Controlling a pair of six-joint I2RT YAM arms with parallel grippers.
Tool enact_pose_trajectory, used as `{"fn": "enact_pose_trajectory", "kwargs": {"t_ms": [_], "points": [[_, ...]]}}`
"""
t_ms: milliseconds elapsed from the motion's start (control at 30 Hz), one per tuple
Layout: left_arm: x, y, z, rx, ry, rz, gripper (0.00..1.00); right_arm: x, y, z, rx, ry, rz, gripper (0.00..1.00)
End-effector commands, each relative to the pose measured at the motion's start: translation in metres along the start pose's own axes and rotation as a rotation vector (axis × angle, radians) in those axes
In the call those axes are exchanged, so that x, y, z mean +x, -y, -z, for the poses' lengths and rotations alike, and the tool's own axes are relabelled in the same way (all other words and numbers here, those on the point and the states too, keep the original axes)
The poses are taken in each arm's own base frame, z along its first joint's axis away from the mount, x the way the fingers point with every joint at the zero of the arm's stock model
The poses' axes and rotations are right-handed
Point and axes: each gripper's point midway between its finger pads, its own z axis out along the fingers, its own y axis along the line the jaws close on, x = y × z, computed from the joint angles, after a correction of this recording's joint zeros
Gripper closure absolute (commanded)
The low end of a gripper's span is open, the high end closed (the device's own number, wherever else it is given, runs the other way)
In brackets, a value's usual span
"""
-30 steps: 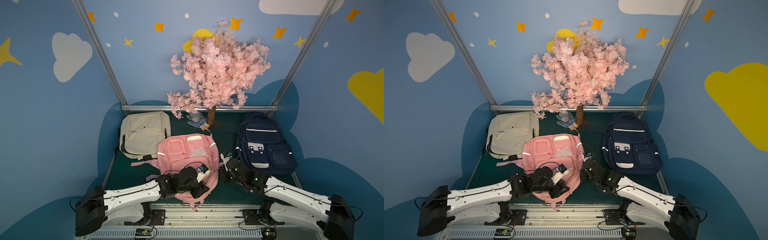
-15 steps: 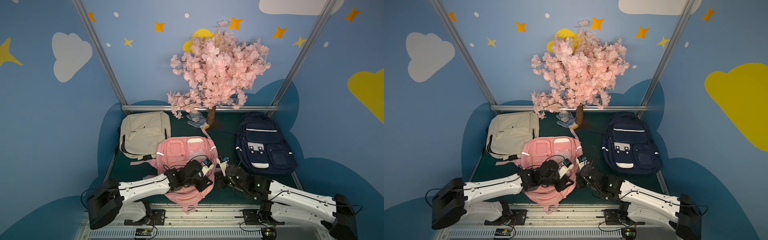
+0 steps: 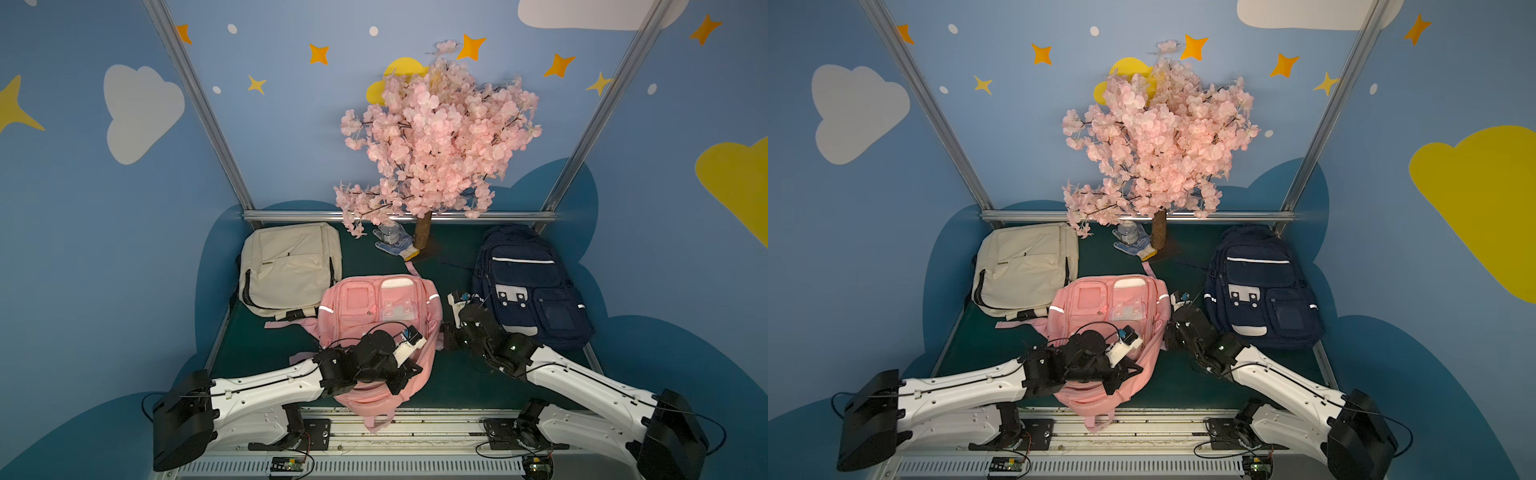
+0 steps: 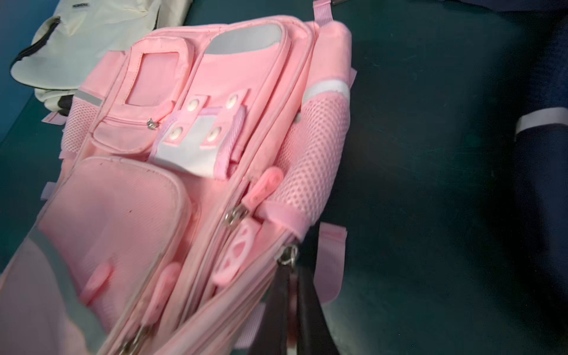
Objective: Zip up the backpack
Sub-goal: Zip the zipper on the backpack, then pick up the backpack from the center of the board.
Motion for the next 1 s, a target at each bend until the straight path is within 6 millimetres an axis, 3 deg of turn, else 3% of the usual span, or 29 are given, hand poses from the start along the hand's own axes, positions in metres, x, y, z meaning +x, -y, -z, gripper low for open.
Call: {"fn": "enact_pose_trajectory", "kwargs": {"t_ms": [0,267,300,400,467,567,800,967], "points": [[0.002,0.015,0.011,0.053,-0.003,-0.047,0.97,-0.053,0.01,0.004,0.05,0.143,-0.035,1.0],[-0.028,0.017,0.021,0.021,0.07,-0.039,0.97,-0.064,-0.025,0.015,-0.128,0.135,-0.021,1.0],[-0.036,0.016,0.023,0.007,0.094,-0.032,0.97,-0.066,-0.03,0.021,-0.152,0.133,-0.023,0.92],[-0.071,0.011,0.036,-0.046,0.185,0.005,0.97,-0.074,-0.037,0.045,-0.157,0.149,-0.021,0.58],[-0.099,0.004,0.048,-0.074,0.254,0.064,0.95,-0.08,-0.031,0.064,-0.11,0.171,-0.017,0.45],[-0.142,-0.012,0.071,-0.095,0.355,0.189,0.97,-0.088,-0.017,0.098,-0.052,0.215,-0.034,0.34],[-0.223,-0.033,0.111,-0.212,0.527,0.325,0.97,-0.086,-0.003,0.154,-0.098,0.353,-0.082,0.31],[-0.277,-0.035,0.143,-0.255,0.704,0.388,0.97,-0.071,0.0,0.164,-0.155,0.419,-0.062,0.31]]}}
